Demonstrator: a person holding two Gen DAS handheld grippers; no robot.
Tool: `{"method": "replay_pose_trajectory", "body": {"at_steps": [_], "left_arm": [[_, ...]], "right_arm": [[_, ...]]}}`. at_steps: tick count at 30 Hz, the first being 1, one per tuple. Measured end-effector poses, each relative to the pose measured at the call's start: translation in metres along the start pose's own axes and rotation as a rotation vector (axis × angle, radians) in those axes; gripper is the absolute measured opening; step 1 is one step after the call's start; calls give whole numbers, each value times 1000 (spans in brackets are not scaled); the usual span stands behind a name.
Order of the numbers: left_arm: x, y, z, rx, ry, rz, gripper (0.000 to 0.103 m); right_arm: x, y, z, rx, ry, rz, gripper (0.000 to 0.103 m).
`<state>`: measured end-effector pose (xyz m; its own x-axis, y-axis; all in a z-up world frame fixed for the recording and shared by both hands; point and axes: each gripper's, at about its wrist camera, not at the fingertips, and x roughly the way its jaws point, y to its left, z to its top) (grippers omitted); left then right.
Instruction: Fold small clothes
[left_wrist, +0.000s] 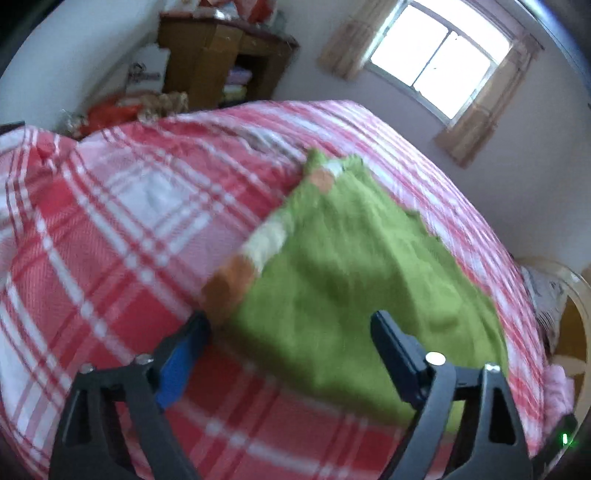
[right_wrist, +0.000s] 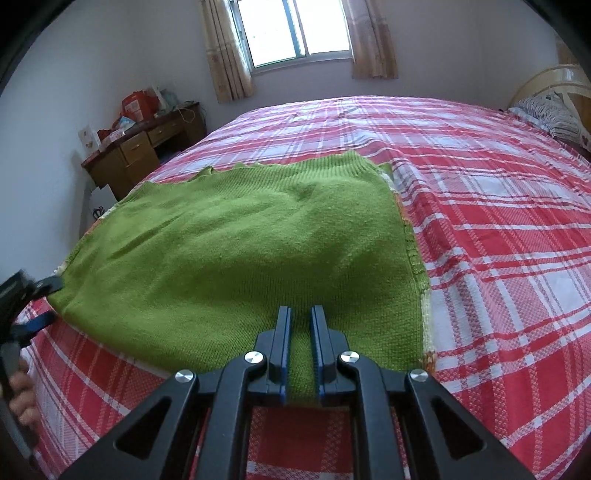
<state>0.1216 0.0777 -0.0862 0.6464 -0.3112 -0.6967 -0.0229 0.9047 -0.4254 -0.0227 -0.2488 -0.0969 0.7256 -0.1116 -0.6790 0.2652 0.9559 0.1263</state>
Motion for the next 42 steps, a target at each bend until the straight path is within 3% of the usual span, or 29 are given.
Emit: {"method": "replay_pose_trajectory", "body": {"at_steps": [1,2,4,6,9,11,12,15,16,19,23,25,28,34,37,42], "left_arm": [[3,-3,4,5,3,-19,51],[5,-6,5,6,13,-23,34],[8,-6,11,-12,18,-23,21],[4,-4,12,-13,6,-27,20],[4,-2,8,-11,8,-24,22],[7,1,7,-26,13,-19,43],[7,2,6,-36,19,-19,48],[7,0,6,-31,7,-7,48],[7,-3,8,-13,-4,10,45],[4,-10,13,28,-33,15,18],[-13,-35,15,136,-100,-3,13],[-24,-61,10,256,-151,2,13],[-36,-96,-1,400,-187,-52,12],[-26,-135,-35,604,-153,-101,12],[-17,-138,-44,623,-108,-117,12],[-10,-135,-55,641,-84,-123,12]], "right_arm": [[0,0,0,1,3,0,11],[0,1,2,3,13,-5,10],[-6,7,7,-8,0,-34,10],[-21,24,11,-19,-68,-2,10],[-27,62,19,-46,-92,129,10],[-18,88,21,-67,-71,199,10],[-11,100,19,-80,-56,222,10],[22,123,1,-108,45,250,10],[32,126,-6,-112,82,246,11],[31,120,-2,-78,75,275,10],[34,114,-3,-31,77,319,11],[34,113,-5,-25,75,326,11],[34,110,-5,-1,77,350,11],[33,86,-6,105,90,441,11],[26,75,-5,117,107,465,11],[3,35,10,123,67,415,11]]}}
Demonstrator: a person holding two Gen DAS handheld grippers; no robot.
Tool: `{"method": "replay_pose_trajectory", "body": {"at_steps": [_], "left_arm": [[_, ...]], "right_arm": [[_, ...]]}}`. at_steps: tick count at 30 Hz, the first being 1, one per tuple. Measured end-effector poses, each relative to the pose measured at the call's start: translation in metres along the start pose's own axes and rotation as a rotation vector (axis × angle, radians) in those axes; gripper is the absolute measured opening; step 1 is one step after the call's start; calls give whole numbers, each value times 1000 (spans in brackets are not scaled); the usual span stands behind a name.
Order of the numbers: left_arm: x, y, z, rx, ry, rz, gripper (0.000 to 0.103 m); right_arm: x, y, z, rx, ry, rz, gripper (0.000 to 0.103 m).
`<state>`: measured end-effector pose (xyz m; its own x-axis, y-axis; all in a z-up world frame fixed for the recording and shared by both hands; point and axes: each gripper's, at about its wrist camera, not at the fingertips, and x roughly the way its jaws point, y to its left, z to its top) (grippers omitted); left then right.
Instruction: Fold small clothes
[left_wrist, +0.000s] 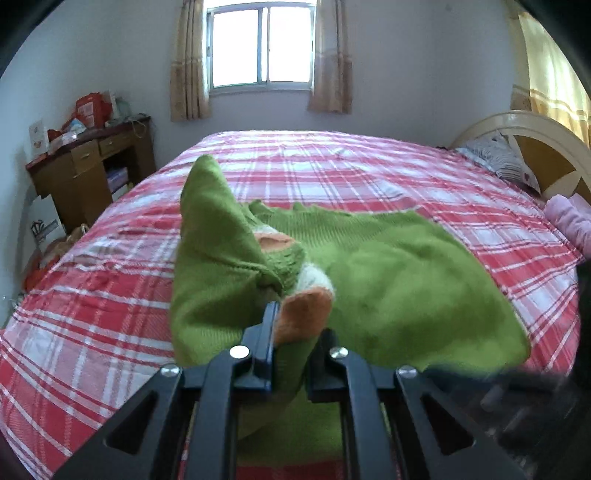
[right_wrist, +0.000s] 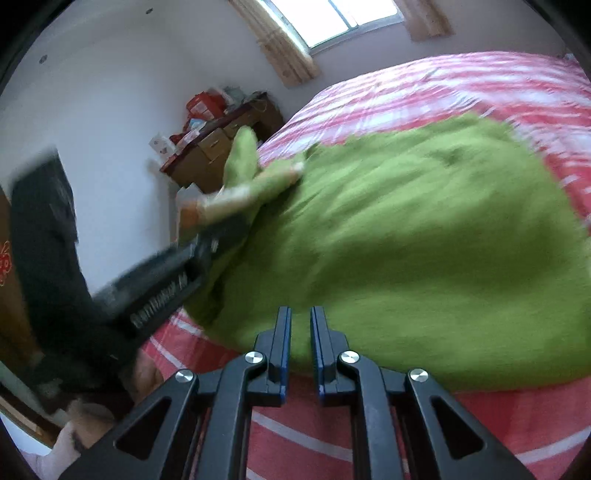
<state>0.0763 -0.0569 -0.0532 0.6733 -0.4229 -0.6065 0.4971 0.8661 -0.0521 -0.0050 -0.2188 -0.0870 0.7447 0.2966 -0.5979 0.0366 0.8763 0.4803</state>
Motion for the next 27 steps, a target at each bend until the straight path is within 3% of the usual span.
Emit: {"method": "replay_pose_trajectory", "body": {"at_steps": [3,4,5,7,12,16,20,21,22,23,27], "left_arm": [[6,0,-4,-24,12,-15,12],[7,-1,-5,-26,15,-18,12],[7,-2,-5,-29,12,-25,12],[6,1,-5,-43,7,-41,12],[7,5,-6,-70,12,-64,12],[7,5,-6,-80,11,-77,12],[6,8,-7,-98,15,-100,12],[8,9,-6,-99,17,-102,12],[8,9,-6,-100,17,-104,12],[8,9,-6,-101,17,-105,12],[7,8,-6,-100,20,-102,12]], "right_arm": [[-12,-14,33,66,-40,71,12],[-10,-17,45,90,-44,97,23],[-3,-20,60,118,-39,139,55],[14,-20,80,153,-36,170,89],[81,-14,112,185,60,296,89],[140,1,129,113,164,270,89],[169,26,138,11,221,276,88],[173,30,140,-11,221,262,84],[175,35,142,-38,216,256,58],[179,39,144,-53,227,256,22],[178,47,145,-96,225,218,16]]}}
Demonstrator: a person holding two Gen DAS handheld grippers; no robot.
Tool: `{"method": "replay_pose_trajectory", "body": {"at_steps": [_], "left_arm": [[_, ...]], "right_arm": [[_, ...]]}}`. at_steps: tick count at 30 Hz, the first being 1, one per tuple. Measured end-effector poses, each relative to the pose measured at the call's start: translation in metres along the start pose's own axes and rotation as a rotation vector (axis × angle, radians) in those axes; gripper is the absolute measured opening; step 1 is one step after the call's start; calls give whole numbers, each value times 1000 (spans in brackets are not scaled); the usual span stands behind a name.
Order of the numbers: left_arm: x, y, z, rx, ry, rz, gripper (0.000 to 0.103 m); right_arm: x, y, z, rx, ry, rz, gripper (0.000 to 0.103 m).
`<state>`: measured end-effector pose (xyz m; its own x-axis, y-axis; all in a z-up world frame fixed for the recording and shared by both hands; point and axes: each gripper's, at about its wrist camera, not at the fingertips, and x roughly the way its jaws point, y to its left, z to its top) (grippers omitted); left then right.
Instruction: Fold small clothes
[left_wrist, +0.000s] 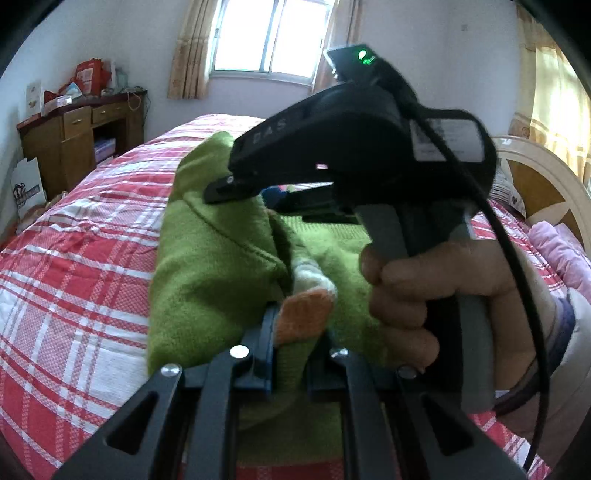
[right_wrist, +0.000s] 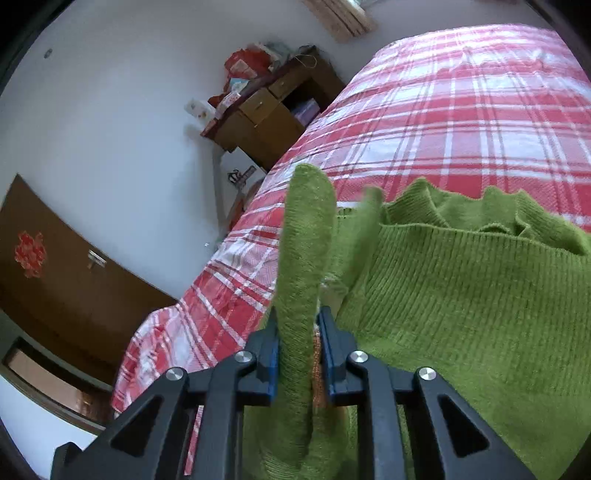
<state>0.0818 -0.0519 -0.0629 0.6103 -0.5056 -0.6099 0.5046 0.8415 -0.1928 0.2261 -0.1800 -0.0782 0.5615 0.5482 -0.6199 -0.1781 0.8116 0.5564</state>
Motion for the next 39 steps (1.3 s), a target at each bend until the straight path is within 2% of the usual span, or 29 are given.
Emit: {"method": "replay_pose_trajectory", "body": {"at_steps": [5,8,12,18,29,33,39], "left_arm": [[-7,-12,4,49,-24,48,12],[-19,-27,10,83,-56,43,12],[-29,-45,23,93,-85,-6,12],[-24,-85,31,164,-93,-70,12],[5,-173,27,270,-30,-193,12],[19,-196,19,311,11,-201,12],[36,-197,0,327,92,-193,12]], "right_arm": [[-30,15,1,-60,-82,-59,11],[-62,18,0,-87,-144,-81,5],[-97,9,3,-89,-190,-101,5],[-142,-23,0,-50,-229,-155,5],[-212,-98,-21,33,-264,-269,5],[-218,-129,-36,71,-243,-300,5],[-207,-160,-61,122,-203,-319,5]]}}
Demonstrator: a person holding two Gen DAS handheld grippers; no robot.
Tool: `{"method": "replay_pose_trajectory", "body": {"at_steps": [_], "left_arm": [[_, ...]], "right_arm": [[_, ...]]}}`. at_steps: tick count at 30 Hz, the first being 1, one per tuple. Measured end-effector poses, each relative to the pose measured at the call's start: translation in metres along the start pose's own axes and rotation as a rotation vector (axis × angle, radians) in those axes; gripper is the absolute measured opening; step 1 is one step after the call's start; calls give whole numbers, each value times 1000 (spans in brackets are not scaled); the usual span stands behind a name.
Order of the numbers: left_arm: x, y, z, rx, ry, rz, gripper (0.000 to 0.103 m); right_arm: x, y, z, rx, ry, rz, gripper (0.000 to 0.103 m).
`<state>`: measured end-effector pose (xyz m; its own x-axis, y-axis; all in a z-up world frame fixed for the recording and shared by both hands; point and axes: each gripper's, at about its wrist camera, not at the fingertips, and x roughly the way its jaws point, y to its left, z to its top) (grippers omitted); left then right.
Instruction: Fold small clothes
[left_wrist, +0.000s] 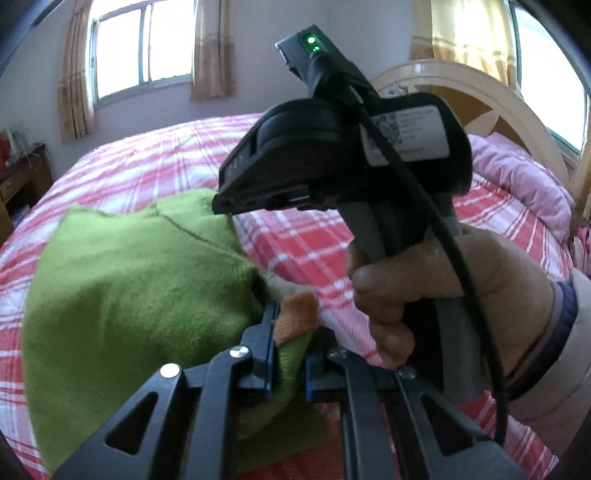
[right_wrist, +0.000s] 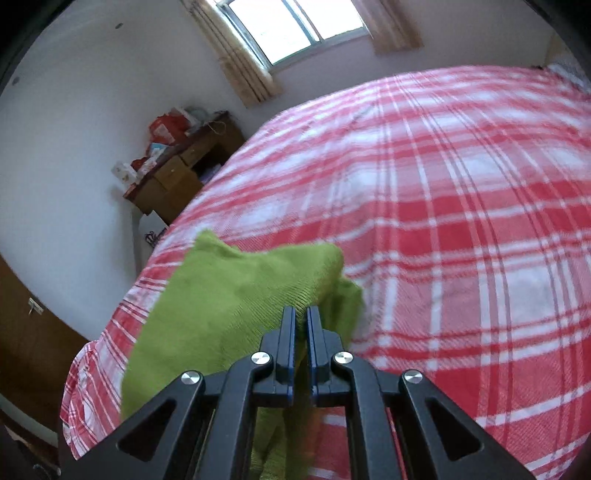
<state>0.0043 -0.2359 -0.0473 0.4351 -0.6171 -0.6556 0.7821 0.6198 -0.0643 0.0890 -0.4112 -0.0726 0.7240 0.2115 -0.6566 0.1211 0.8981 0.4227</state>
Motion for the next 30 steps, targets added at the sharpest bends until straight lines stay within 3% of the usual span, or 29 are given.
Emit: {"method": "replay_pose_trajectory", "body": {"at_steps": [4,6,9,11,13,21,24,27,29,30], "left_arm": [[-5,1,1,-5,8,-7,12],[-8,3,0,-18,21,-8,20],[-29,12,-15,-43,33,-51,48],[-54,20,-28,-38,12,-27,68],[-72,24,-42,-36,-2,25,81],[-100,52,-67,-90,44,179,82],[-106,49,-70,-51,55,281,82],[-105,54,-70,-36,72,330,82],[-103,61,-69,-47,83,342,82],[-104,63,-70,-53,89,347,82]], "right_arm": [[12,-3,-15,-2,28,-32,5],[10,-3,-18,8,19,-34,5],[-6,-8,-23,79,-6,-24,6],[-30,-13,-30,130,-56,-35,6],[-56,-13,-42,157,-119,-26,6],[-109,31,-100,119,-157,-43,7],[-116,40,-112,115,-161,-58,8],[-119,48,-119,103,-158,-57,19],[-123,53,-119,93,-172,-57,51],[-125,57,-119,82,-184,-63,58]]}}
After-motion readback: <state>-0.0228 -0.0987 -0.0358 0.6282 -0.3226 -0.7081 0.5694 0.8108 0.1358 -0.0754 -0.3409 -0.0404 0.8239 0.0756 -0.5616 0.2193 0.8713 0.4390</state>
